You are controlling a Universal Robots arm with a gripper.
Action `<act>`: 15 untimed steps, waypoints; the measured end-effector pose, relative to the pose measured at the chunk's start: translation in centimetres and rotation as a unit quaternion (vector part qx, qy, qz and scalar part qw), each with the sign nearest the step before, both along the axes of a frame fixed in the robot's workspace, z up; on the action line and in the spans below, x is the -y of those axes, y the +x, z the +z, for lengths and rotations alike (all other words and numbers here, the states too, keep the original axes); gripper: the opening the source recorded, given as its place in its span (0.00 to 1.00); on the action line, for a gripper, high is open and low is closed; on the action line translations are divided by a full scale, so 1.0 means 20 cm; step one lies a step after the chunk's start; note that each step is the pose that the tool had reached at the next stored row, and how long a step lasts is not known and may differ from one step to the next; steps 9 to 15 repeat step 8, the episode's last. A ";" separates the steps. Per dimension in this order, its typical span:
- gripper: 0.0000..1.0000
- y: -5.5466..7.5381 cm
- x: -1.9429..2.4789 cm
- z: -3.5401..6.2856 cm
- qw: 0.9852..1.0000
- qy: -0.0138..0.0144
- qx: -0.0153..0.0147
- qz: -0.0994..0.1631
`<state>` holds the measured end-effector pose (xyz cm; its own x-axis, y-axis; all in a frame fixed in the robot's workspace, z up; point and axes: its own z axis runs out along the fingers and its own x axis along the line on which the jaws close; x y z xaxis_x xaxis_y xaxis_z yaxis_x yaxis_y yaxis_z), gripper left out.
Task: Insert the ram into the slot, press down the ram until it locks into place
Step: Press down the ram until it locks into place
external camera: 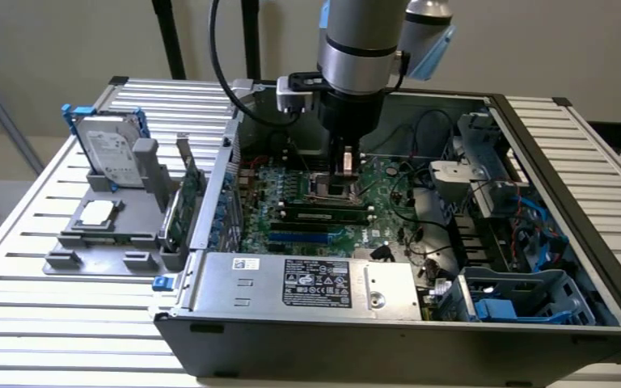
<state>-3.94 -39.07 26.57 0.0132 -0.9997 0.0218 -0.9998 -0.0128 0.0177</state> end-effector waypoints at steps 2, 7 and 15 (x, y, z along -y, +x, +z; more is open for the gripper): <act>0.11 0.00 0.000 0.001 1.000 0.000 0.000 0.000; 0.11 0.00 0.000 0.001 1.000 0.000 0.000 0.000; 0.11 0.00 0.000 0.001 1.000 0.000 0.000 0.000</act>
